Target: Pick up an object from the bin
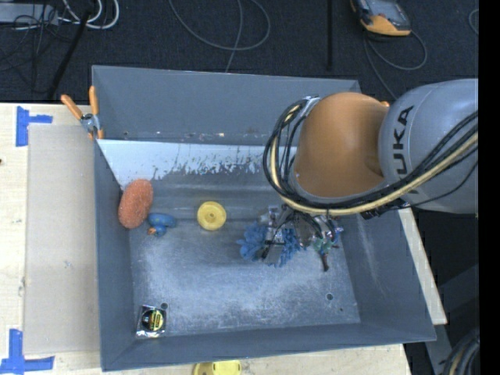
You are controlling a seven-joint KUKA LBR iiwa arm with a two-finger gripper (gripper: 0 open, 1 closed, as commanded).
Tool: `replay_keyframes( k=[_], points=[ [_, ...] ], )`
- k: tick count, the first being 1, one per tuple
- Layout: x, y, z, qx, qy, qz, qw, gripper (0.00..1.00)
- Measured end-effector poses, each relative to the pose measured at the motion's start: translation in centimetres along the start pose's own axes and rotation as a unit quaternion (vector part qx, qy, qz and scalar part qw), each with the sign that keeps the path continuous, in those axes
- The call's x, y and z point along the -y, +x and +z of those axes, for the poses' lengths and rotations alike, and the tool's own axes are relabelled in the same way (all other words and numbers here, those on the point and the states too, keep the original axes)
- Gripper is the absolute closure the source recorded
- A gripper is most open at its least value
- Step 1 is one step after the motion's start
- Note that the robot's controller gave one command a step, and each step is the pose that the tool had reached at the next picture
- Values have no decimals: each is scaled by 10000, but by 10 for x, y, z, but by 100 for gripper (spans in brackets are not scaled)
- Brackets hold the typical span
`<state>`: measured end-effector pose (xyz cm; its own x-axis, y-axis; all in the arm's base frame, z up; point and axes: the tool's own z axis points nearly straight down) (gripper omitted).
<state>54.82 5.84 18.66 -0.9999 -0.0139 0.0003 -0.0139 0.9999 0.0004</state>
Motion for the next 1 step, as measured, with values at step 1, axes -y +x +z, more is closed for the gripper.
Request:
replay_keyframes(
  k=[1],
  points=[
    [0, 0, 0, 0, 0, 7, 10000, 100]
  ],
)
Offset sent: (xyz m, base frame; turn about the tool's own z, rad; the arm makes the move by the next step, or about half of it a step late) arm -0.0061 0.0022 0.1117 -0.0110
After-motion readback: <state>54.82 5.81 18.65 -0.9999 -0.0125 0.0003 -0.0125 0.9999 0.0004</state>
